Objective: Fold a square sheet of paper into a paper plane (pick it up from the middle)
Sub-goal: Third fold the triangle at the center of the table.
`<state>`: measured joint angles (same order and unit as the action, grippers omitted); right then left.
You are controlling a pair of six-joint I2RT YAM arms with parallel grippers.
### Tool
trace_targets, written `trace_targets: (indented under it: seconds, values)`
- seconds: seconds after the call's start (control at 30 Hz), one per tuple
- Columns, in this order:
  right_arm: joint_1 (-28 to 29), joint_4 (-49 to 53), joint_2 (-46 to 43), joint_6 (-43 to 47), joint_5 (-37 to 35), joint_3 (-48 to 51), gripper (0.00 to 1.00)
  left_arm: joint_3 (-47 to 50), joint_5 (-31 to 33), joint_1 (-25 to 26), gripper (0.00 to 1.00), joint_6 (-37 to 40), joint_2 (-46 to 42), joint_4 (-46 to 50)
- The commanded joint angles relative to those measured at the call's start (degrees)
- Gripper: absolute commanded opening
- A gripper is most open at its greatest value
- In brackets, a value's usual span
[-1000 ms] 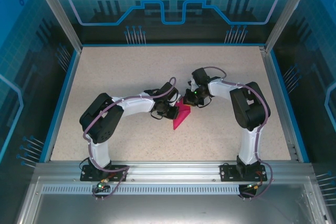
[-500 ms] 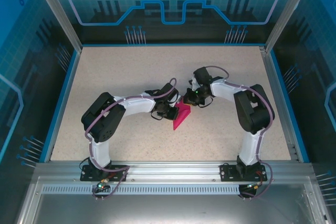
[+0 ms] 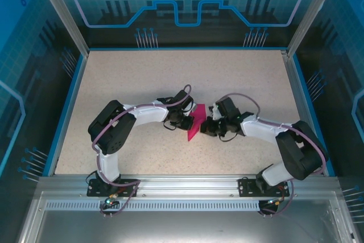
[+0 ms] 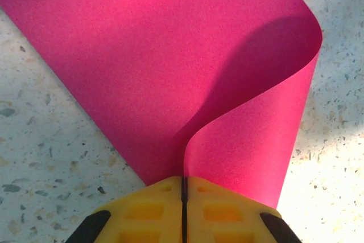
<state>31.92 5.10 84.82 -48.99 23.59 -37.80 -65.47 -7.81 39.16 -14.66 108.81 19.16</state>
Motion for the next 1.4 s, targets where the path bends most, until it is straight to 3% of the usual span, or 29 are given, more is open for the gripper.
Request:
trace_targets:
  seconds: [0.0,0.17,0.77,1.1,1.37]
  values:
    - [4.99,-9.90,0.04,-5.73,0.63,1.53,0.06,0.36,-0.36,-0.31,0.09,0.37,1.05,0.57]
    - [8.32,-14.50,4.58,-8.53,0.07,2.11,0.05,0.47,-0.93,-0.32,0.09,0.19,1.31,0.35]
    - [8.77,-18.90,14.33,-8.58,0.47,2.20,0.05,0.54,-0.89,-0.31,0.08,0.49,1.49,0.71]
    - [6.24,-16.50,7.31,-7.53,-0.51,2.80,0.06,0.44,-0.88,-0.31,0.08,0.57,1.39,0.77]
    - [3.77,-18.35,12.62,-7.00,0.87,0.97,0.05,0.28,-0.86,-0.35,0.08,0.59,1.16,1.05]
